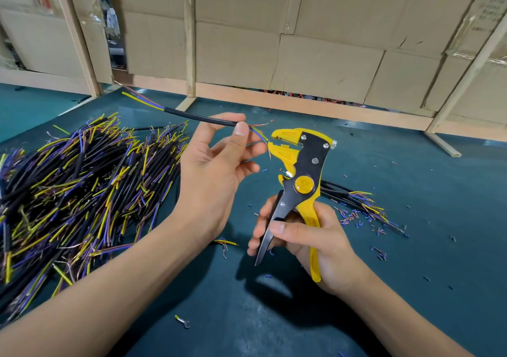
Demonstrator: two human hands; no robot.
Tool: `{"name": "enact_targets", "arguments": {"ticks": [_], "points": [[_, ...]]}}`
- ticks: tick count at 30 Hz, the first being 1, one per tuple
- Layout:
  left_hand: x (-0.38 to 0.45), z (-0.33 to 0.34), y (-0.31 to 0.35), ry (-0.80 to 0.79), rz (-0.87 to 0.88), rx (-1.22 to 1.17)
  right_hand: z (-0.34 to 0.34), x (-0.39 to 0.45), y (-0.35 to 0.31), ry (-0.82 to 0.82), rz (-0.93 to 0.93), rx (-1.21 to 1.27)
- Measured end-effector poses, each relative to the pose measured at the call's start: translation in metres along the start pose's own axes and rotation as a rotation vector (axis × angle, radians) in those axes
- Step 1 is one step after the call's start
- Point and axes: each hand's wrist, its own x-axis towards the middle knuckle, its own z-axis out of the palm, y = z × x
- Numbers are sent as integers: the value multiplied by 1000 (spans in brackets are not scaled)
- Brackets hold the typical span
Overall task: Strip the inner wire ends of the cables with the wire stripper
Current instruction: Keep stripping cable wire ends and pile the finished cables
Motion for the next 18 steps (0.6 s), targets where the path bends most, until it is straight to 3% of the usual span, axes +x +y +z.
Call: {"name": "enact_targets", "arguments": {"ticks": [9, 18], "points": [[2, 1, 7, 76, -136, -122, -1, 1, 2, 28, -27, 28], [0, 2, 5, 53, -134, -106, -2, 1, 1, 35, -46, 41]]}}
